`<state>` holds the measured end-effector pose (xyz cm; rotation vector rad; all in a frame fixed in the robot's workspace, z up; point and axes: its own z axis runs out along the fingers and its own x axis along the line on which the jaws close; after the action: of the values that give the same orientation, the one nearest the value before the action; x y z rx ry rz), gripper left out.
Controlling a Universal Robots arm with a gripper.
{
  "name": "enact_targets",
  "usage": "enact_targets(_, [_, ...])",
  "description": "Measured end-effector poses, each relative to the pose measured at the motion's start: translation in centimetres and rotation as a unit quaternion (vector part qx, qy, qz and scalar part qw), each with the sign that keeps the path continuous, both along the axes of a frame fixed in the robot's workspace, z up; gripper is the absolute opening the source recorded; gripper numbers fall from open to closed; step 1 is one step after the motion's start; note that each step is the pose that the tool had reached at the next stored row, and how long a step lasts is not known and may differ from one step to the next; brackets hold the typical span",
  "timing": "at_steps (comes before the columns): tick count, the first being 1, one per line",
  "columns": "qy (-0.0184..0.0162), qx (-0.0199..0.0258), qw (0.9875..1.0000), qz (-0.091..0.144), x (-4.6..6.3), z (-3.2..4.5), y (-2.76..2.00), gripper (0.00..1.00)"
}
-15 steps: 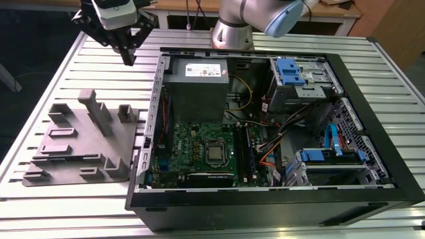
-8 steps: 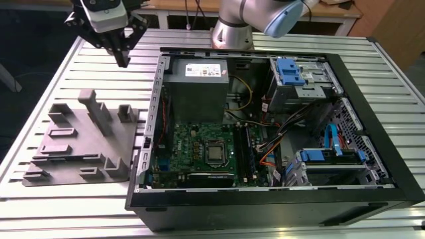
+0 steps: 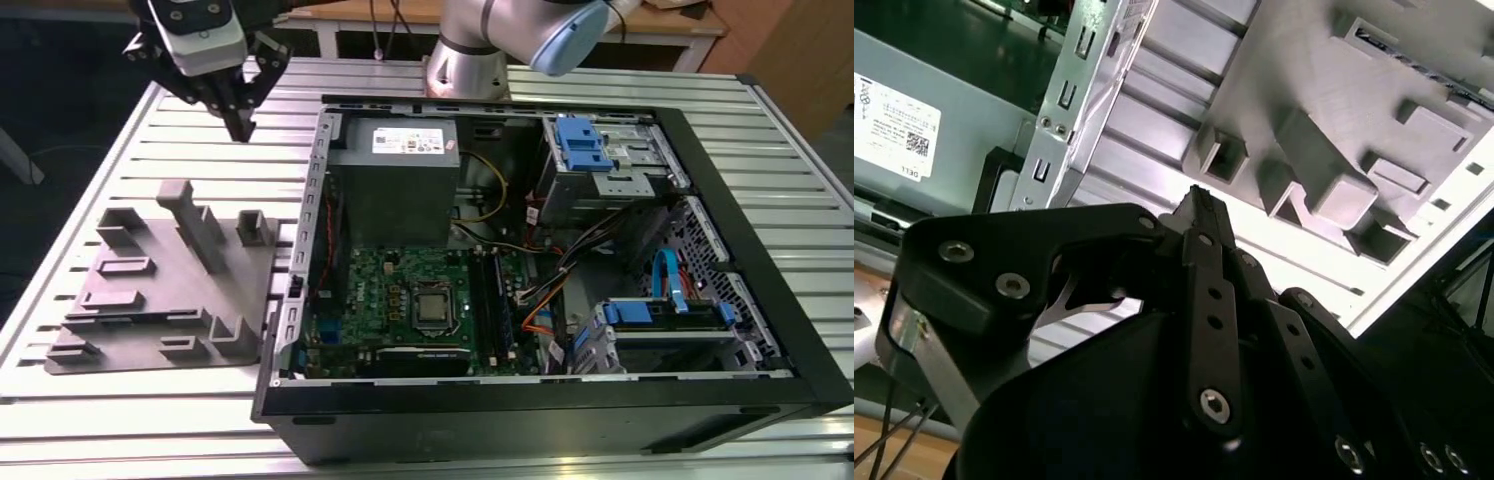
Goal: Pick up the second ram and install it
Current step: 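Reach for the second ram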
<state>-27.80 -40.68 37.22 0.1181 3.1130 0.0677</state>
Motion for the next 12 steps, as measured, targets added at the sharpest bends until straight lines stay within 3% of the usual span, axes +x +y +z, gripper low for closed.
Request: enact_targets(12, [0.0002, -0.0001, 1.0, 0.0, -1.04, -0.78, -0.05, 0.07])
